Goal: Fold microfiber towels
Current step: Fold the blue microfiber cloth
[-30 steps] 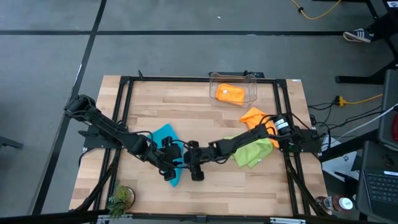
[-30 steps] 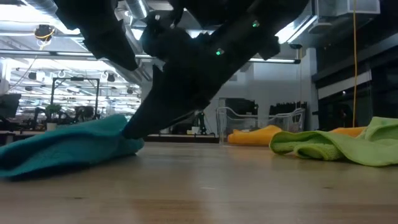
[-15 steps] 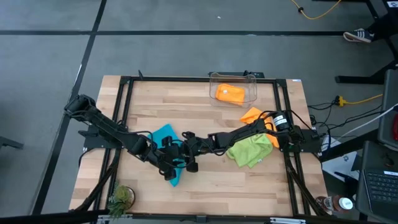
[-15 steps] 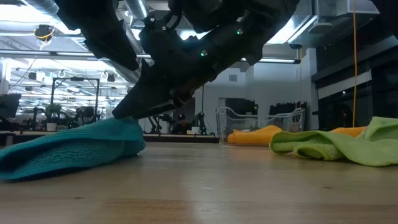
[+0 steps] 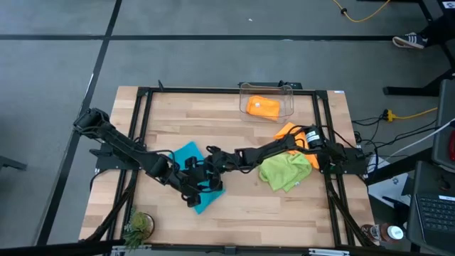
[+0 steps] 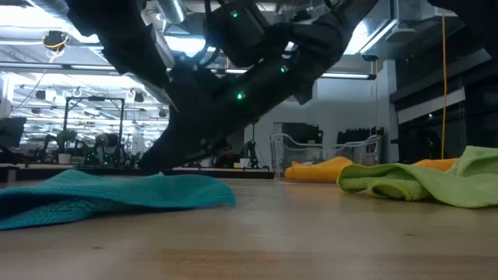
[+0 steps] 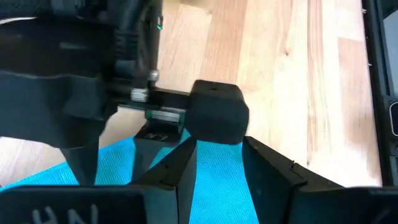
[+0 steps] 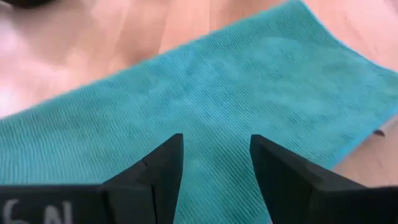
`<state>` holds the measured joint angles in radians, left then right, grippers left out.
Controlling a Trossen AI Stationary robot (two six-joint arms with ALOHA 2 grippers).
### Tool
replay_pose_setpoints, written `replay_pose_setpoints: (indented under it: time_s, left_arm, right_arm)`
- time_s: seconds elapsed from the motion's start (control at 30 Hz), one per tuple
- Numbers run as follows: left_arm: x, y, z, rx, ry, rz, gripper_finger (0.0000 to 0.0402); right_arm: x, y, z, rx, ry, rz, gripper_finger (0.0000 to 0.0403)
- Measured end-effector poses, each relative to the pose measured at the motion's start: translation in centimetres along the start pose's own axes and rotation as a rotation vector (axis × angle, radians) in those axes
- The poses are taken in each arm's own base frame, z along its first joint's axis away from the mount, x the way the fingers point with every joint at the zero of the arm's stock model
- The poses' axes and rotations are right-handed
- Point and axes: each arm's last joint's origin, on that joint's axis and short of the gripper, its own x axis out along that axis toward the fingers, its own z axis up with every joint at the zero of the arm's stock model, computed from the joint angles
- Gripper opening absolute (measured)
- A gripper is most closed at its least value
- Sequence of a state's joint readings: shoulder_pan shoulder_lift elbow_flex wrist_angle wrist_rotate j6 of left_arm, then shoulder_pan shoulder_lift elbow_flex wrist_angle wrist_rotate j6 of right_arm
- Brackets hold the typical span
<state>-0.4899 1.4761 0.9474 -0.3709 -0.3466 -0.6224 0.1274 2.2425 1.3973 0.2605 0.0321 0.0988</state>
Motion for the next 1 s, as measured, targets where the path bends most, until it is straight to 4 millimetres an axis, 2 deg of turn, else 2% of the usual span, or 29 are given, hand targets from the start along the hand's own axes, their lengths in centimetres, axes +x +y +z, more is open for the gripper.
replay_pose_setpoints:
  time_s: [0.07,0.33,0.5,0.6,0.7,0.83,0.9,1.0]
  left_arm:
    - [0.0,-0.1,-0.1,0.003,0.0,0.002,0.0122]
    - [-0.1,-0.3,-0.3,0.013,0.004,0.0,0.0122]
    - [-0.1,-0.3,-0.2,0.006,-0.002,-0.002,0.0122]
    - [-0.1,-0.3,-0.2,-0.014,-0.002,-0.001,0.0122]
    - [-0.2,-0.3,-0.4,-0.007,0.014,-0.002,0.0122]
    - [-0.3,-0.5,-0.8,0.011,0.039,0.002,0.0122]
    - [-0.4,-0.8,-1.0,0.018,0.039,-0.008,0.0122]
    - [0.1,-1.7,-1.8,0.043,0.063,-0.033,0.0122]
  right_arm:
    - [-0.2,-0.1,0.6,0.002,0.011,-0.004,0.0189]
    - [-3.3,-0.4,3.1,0.001,0.222,-0.041,0.0189]
    - [-3.9,-0.4,3.3,0.014,0.258,-0.043,0.0189]
    - [-3.9,0.0,3.2,0.059,0.263,0.016,0.0189]
    - [-4.0,1.1,2.8,0.028,0.288,0.122,0.0189]
    - [-4.1,3.5,1.7,-0.149,0.299,0.268,0.0189]
    - [-4.1,4.7,1.1,-0.24,0.269,0.282,0.0189]
    - [-3.7,6.2,-0.1,-0.343,0.246,0.214,0.0189]
